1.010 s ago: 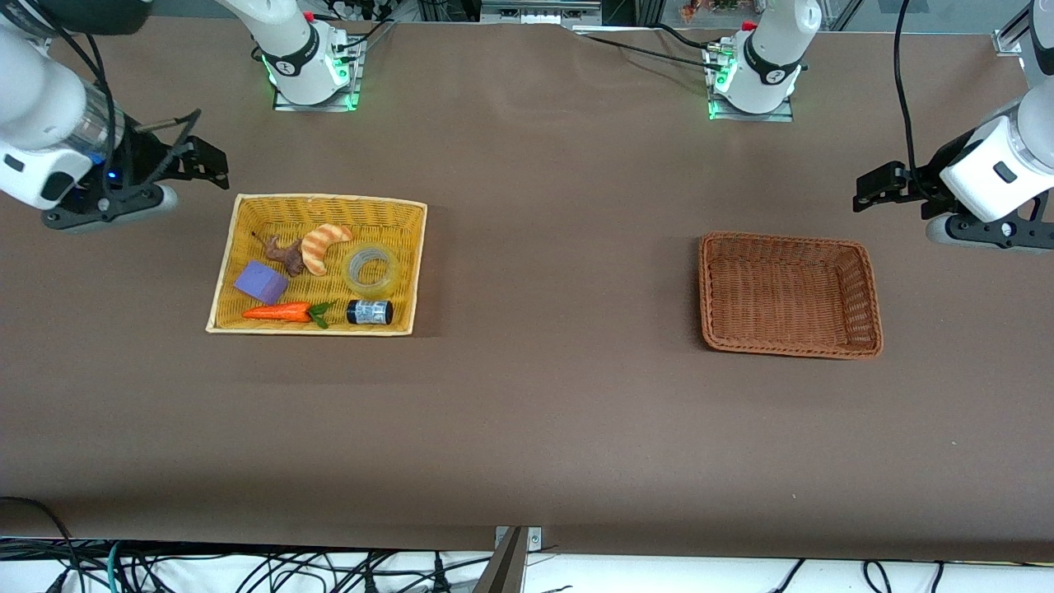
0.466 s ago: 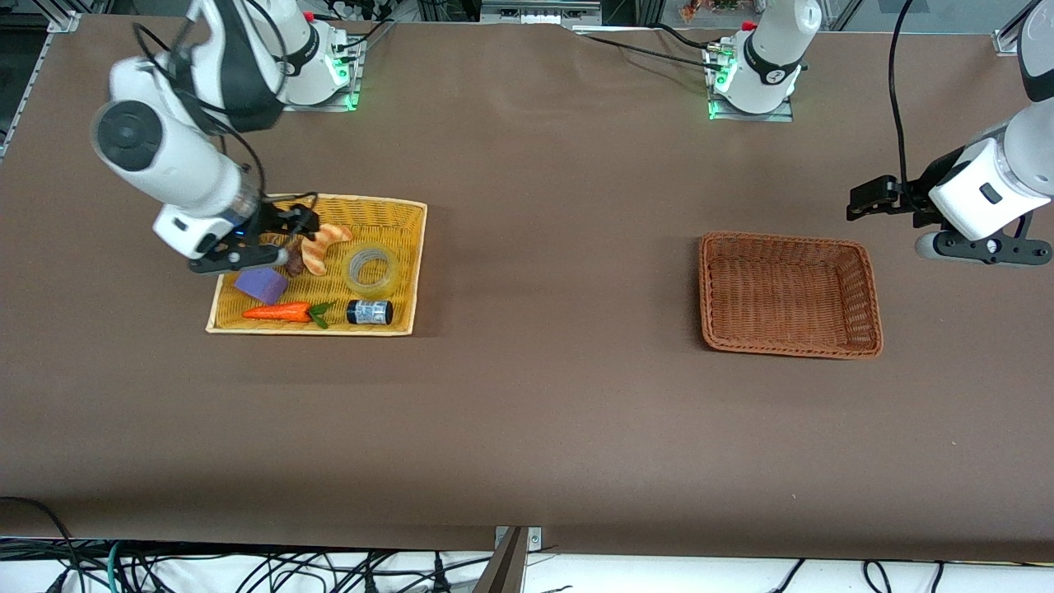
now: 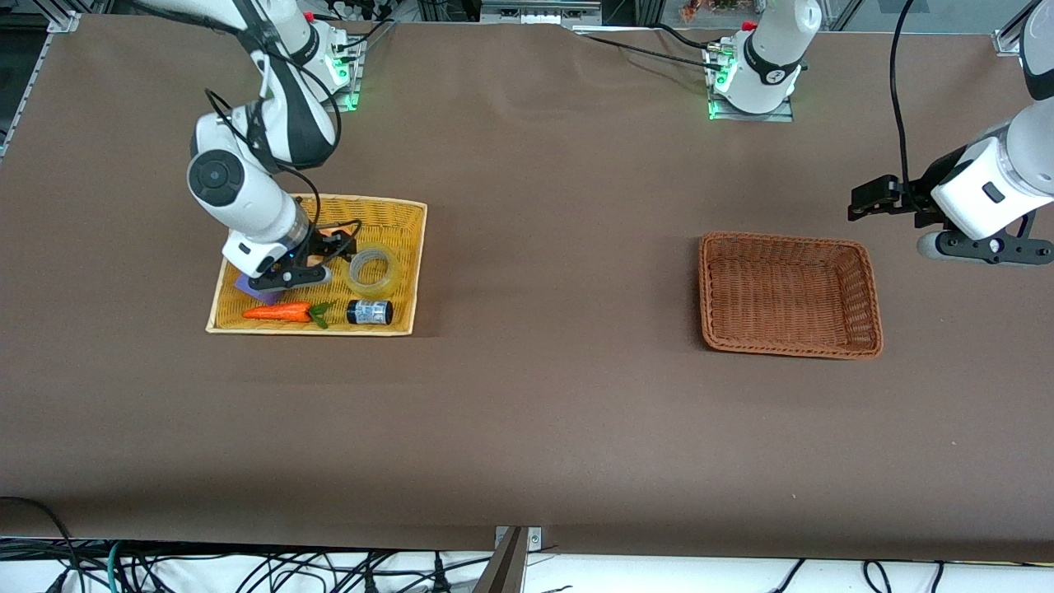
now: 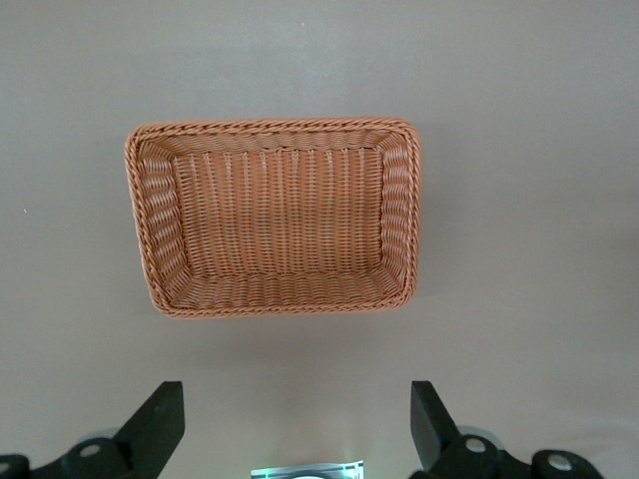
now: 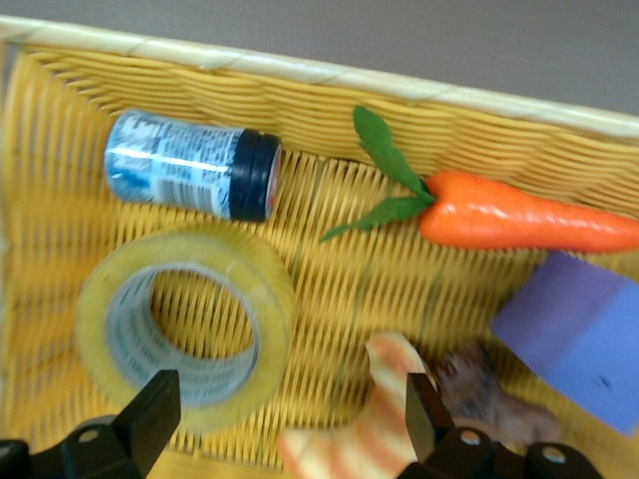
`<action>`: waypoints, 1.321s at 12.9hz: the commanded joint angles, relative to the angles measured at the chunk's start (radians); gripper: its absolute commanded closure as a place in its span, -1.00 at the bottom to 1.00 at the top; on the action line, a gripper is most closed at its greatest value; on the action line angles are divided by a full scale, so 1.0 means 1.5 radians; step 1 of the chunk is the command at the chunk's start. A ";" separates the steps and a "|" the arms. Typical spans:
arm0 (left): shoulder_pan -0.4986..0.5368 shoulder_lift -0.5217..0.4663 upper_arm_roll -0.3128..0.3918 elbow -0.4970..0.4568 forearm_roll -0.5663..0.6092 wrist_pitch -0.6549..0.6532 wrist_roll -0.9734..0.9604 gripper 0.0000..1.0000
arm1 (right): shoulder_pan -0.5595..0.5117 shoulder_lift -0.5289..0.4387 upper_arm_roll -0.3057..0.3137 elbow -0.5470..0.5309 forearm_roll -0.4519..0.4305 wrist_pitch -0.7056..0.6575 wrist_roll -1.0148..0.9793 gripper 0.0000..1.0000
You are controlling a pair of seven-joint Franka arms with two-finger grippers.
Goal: Transfer tape with both arms
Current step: 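Reach the right gripper down into the yellow tray and grasp the tape roll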
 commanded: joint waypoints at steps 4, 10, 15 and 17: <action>0.003 0.006 0.000 0.015 -0.014 -0.002 0.009 -1.00 | 0.015 0.076 0.008 0.000 -0.003 0.090 0.042 -0.93; 0.004 0.008 0.000 0.015 -0.013 -0.001 0.009 -1.00 | 0.015 0.077 0.010 0.010 -0.004 0.080 0.053 1.00; -0.003 0.012 -0.001 0.015 -0.006 -0.001 0.009 -1.00 | 0.016 0.057 0.013 0.132 -0.008 -0.098 0.048 1.00; -0.001 0.019 0.000 0.015 -0.009 -0.001 0.009 -1.00 | 0.016 0.057 0.043 0.208 -0.004 -0.186 0.056 1.00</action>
